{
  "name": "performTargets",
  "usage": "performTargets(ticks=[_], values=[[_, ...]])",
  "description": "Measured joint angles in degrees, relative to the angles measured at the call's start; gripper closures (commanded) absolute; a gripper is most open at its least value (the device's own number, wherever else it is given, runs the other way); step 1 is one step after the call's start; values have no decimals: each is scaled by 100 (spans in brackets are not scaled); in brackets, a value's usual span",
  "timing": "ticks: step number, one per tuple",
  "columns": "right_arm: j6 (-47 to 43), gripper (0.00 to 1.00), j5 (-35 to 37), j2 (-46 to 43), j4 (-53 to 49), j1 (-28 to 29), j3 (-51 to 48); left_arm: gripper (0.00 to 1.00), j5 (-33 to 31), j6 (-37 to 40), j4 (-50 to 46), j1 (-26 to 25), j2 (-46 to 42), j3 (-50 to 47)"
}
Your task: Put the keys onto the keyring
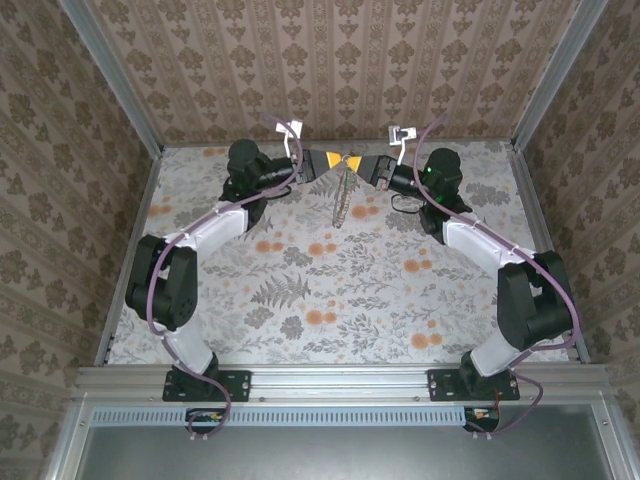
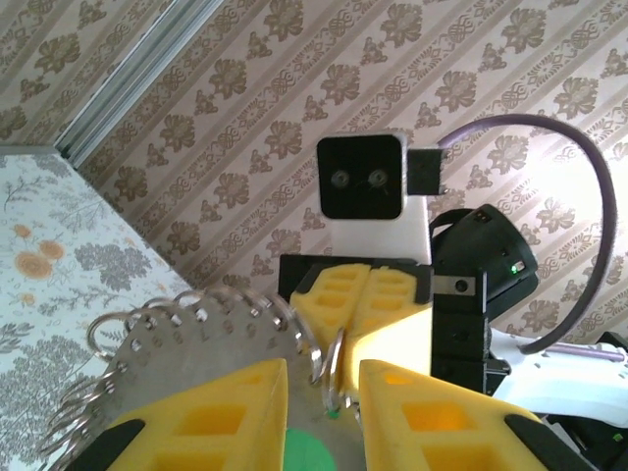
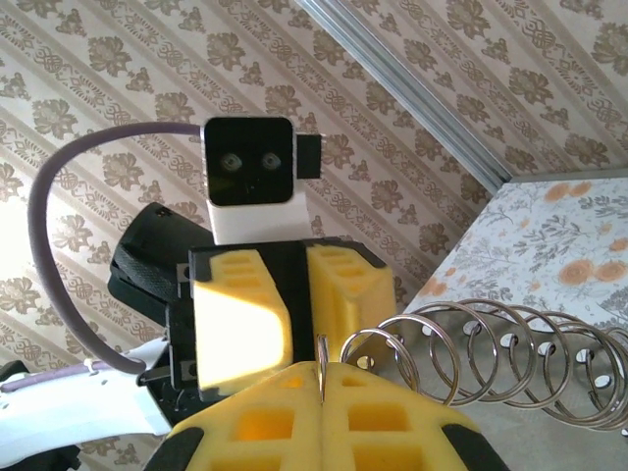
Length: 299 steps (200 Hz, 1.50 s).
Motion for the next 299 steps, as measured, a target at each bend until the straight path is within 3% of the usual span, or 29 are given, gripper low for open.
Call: performTargets(ticks=[61,125,299], values=[[9,100,0,0,22,13,0,72,-24,138,-127,0,-20,-122],[68,100,0,0,33,61,0,63,-138,232,-116,0,-376,-251],[127,100,0,83,203,125,39,59,-391,372,-136,-210,-400,-269]])
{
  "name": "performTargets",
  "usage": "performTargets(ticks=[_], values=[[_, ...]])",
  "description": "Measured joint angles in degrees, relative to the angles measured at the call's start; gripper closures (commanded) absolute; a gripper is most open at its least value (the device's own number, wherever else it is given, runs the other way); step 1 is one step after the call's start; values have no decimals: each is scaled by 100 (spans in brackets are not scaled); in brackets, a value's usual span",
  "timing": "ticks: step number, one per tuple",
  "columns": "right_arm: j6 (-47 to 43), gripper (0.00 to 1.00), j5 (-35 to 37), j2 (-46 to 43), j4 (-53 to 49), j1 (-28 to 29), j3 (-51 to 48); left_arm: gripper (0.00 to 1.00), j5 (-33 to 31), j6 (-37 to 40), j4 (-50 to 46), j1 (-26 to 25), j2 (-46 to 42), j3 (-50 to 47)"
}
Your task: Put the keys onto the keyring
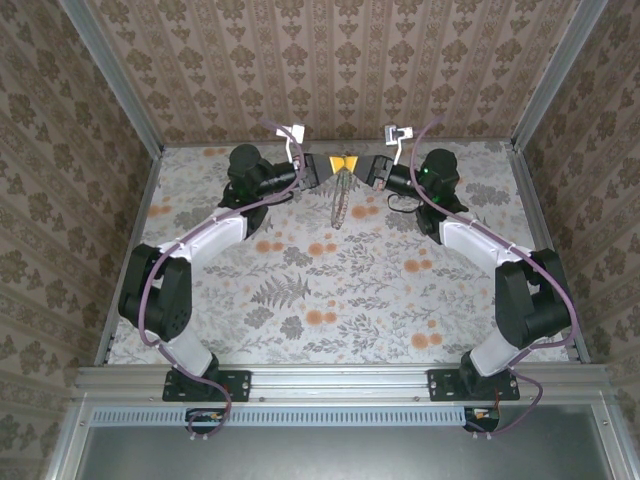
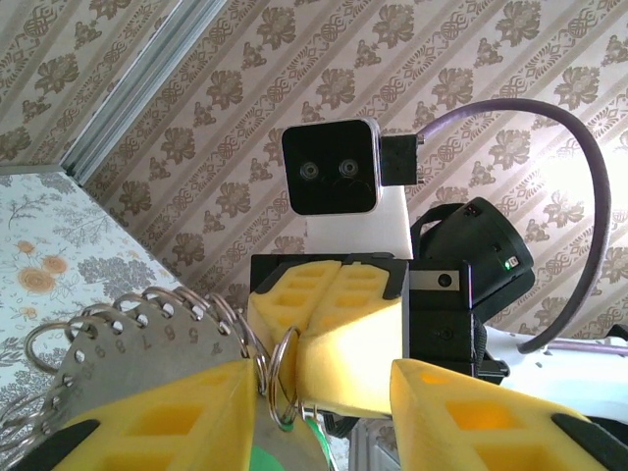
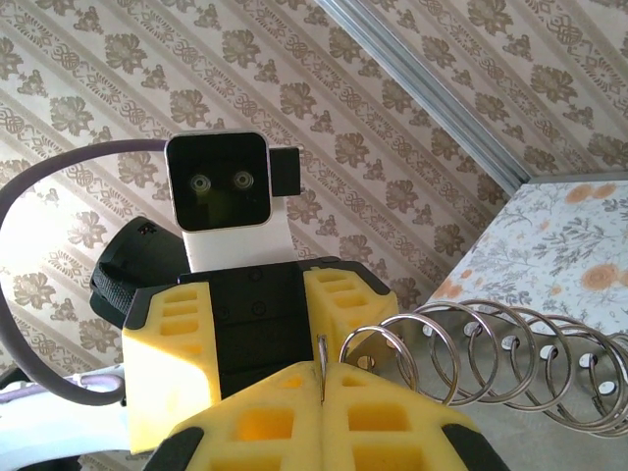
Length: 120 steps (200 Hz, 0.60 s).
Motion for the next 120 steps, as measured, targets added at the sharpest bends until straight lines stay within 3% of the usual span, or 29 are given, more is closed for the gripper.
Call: performTargets(ticks=[120], values=[[2,100,-9,20,87,0,0,83,-109,7,26,4,7,-48]])
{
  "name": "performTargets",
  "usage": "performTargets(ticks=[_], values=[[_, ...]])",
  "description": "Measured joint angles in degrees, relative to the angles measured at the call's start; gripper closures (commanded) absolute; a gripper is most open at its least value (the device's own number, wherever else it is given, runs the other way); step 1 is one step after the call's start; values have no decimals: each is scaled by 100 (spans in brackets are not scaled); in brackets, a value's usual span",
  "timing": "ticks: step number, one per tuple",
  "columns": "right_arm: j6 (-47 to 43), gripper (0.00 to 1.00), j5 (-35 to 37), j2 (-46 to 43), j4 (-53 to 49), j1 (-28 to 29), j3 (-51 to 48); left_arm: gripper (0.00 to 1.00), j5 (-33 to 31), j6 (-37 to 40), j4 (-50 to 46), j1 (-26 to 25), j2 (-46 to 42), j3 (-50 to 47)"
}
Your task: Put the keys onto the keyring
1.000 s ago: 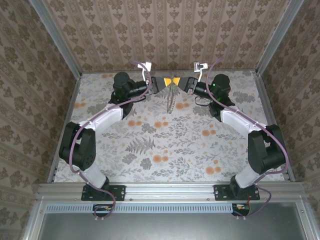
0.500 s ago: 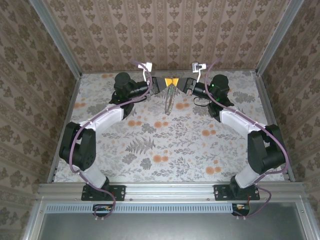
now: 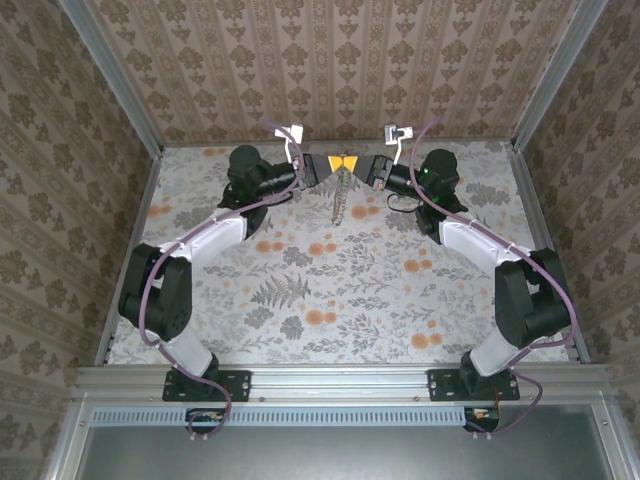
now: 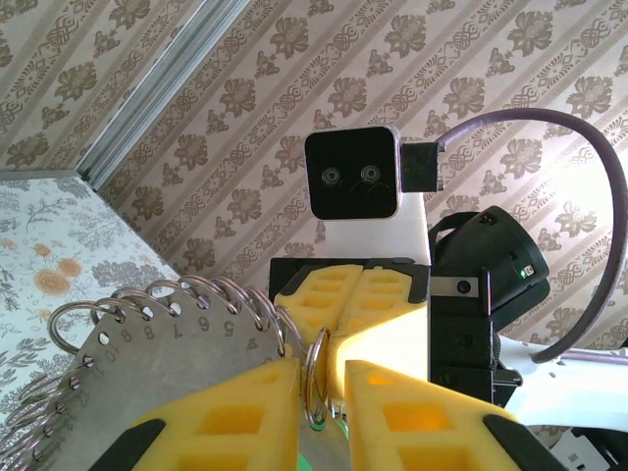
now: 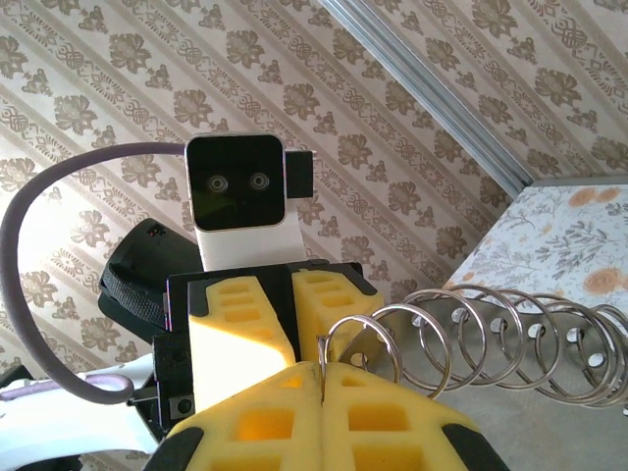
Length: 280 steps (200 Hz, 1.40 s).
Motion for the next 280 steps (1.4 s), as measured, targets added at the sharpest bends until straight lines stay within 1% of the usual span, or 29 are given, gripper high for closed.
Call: performTargets(ticks=[24,32,38,55,71,85,108,125,152,188,228,240,261,280], values=[[22,100,-13,9,48,0,2,89,-20,-4,35,-2,0,-9],[24,100,-17,11,72,0,2,94,-39,-2,39,-4,4,-15],[31,100,-15,11,76,0,0,100,-55,-11,42,-4,4,-22],[70,100,-13,11,90,-2,0,100,-96,-20,81,-15,7,-28],[105,93,-11,11,120,-7,2,100,-146,-22,127,-35,7,-37],[122,83,-11,11,129,-15,0,100,-216,-31,181,-55,7,-72],[144,71,-13,11,173,-15,0,100,-385,-48,273,-87,7,-153],[160,65,-11,11,179,-17,-4,100,-485,-48,313,-98,7,-214],[166,59,-4,4,205,-39,-68,100,-588,-48,337,-120,7,-280],[166,58,35,-87,232,-76,-278,100,-599,-48,369,-122,4,-334],[173,60,92,-149,295,-94,-590,100,-599,-48,382,-122,2,-361],[184,63,109,-149,330,-94,-632,100,-601,-48,380,-122,0,-374],[260,73,136,-153,402,-94,-678,100,-601,-48,382,-120,-7,-382],[289,76,144,-153,514,-94,-734,100,-603,-48,385,-116,-20,-391]])
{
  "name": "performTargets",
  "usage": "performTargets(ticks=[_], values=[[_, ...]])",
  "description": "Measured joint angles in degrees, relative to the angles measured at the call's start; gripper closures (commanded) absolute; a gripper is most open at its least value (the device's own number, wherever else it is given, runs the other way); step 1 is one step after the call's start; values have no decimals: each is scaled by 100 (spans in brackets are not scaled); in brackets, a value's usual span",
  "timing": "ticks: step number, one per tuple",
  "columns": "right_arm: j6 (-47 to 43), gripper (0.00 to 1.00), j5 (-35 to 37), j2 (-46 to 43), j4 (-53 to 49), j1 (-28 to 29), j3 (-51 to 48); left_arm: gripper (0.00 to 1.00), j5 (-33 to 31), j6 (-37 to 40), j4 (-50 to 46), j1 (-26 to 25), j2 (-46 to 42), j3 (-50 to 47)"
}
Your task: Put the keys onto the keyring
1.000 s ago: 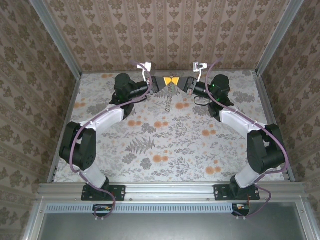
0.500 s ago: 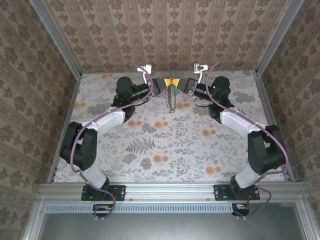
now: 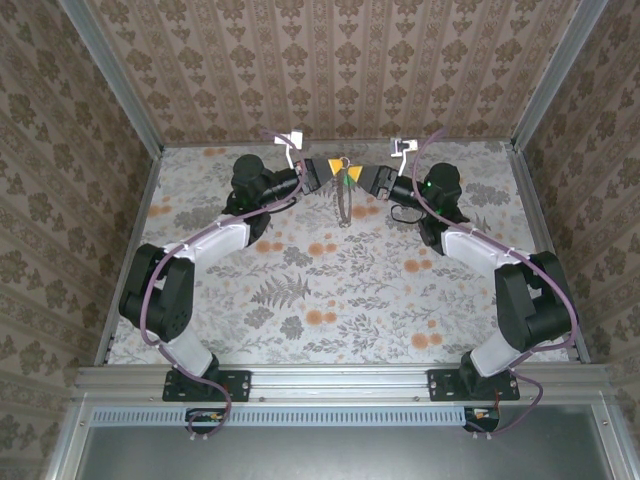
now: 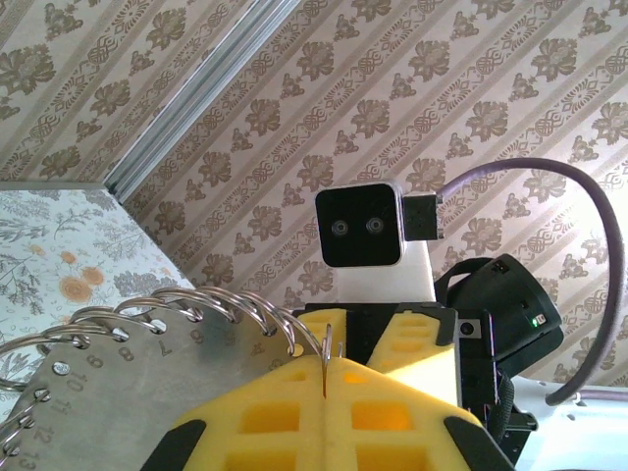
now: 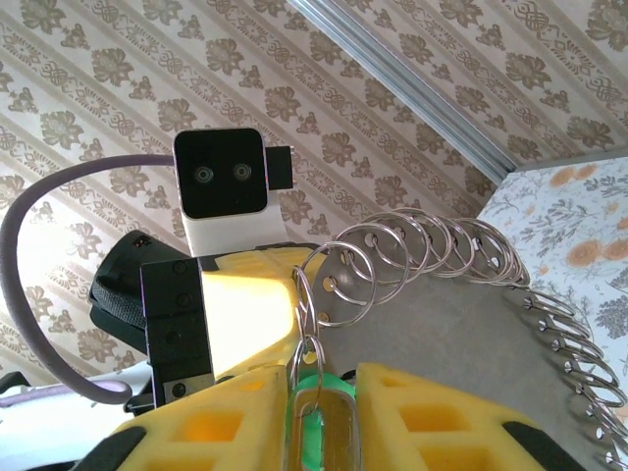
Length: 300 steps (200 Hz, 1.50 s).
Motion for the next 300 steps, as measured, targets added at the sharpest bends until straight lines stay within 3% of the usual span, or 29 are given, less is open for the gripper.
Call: performTargets(ticks=[39,192,209,221,300], values=[[31,100,2,0,120,0,-111,100,-15,0,-7,0,-39,-20],[-168,100,-2,-2,-94,293,-15,100,-17,0,-2,4,-136,-90],[-205,79,-2,-2,-157,295,13,100,-20,0,-2,4,-151,-90],[-229,71,-13,-4,-219,297,15,100,-39,0,-4,4,-151,-90],[-332,63,219,-938,-658,-164,-262,100,-138,0,-4,4,-151,-90]])
